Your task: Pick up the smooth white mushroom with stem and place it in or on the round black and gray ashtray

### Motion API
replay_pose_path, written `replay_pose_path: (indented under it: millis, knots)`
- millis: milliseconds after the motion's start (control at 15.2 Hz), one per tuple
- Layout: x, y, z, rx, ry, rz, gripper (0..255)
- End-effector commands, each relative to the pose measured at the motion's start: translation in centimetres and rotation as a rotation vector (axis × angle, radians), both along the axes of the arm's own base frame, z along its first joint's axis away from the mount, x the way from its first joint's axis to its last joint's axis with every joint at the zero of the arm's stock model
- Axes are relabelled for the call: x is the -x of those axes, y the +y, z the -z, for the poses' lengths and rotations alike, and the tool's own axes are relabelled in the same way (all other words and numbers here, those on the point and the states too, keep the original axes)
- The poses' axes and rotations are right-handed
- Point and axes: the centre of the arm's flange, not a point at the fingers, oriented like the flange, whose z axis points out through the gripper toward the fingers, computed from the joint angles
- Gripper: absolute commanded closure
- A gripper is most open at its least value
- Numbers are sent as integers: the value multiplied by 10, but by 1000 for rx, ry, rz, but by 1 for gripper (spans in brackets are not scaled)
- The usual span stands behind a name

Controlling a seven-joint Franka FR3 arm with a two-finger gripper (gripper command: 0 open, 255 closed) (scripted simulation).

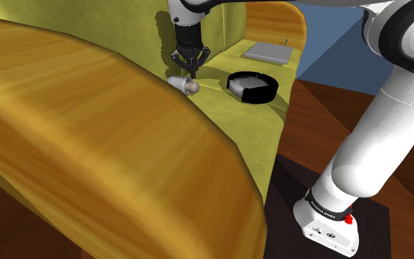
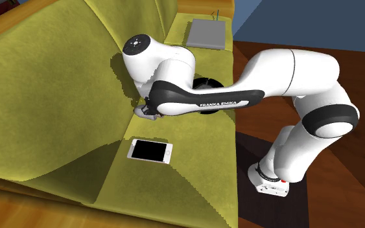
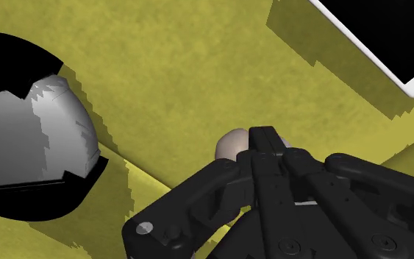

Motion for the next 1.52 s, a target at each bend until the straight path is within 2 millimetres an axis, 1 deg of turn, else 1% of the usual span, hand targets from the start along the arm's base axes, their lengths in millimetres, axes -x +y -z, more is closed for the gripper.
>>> replay_pose_path:
  millis: [0,132,264,396,528,594,990,1056,1452]
  knots:
    - [0,0,0,0,0,0,0]
    - [-18,-28,6,-61,33,-209,0]
    - [-42,-50,14,-122,65,-418,0]
    - [-69,-67,24,-184,98,-628,0]
    - [-99,-78,36,-245,130,-837,0]
    - [-103,-78,37,-253,134,-863,0]
    - [-100,-76,69,-253,134,-863,0]
    - [-100,-76,77,-253,134,-863,0]
    - [-100,-76,77,-253,134,-863,0]
